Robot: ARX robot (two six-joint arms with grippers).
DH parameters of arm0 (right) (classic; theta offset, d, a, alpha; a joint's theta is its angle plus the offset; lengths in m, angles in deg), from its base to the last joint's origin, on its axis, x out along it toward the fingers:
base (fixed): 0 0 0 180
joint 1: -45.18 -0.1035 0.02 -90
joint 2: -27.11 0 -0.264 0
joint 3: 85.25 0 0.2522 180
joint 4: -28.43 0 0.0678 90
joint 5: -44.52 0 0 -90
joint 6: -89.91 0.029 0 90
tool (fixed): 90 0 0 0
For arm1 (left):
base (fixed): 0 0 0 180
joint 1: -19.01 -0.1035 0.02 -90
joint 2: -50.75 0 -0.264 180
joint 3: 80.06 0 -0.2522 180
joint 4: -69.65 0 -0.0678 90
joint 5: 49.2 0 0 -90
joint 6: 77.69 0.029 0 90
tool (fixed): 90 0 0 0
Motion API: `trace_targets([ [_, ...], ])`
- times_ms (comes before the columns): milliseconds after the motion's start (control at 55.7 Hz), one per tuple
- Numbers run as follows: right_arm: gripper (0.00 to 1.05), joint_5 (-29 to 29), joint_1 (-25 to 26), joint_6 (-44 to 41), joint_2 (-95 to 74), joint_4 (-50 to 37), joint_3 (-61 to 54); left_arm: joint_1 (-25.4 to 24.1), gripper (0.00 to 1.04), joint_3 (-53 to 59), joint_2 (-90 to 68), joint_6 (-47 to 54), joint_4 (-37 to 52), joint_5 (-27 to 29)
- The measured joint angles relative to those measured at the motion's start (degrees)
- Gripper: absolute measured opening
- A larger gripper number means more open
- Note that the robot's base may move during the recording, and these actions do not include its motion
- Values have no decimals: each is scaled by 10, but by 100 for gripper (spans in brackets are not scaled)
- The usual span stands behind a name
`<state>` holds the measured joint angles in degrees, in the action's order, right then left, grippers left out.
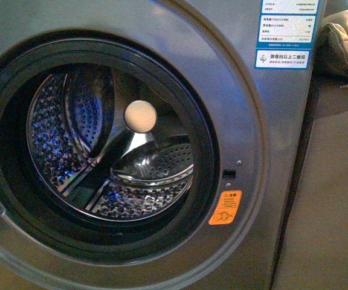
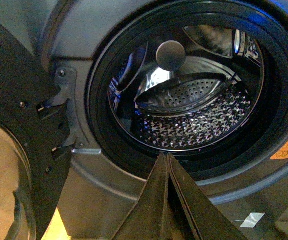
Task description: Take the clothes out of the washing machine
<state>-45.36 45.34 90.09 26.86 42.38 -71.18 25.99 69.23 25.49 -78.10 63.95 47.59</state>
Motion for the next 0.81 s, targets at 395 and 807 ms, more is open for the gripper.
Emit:
trace_targets([
  [395,2,0,0,0,0,0,0,-68,4,91,76,0,13,-68],
  [807,2,0,0,0,0,0,0,-68,4,136,140,0,0,-68],
])
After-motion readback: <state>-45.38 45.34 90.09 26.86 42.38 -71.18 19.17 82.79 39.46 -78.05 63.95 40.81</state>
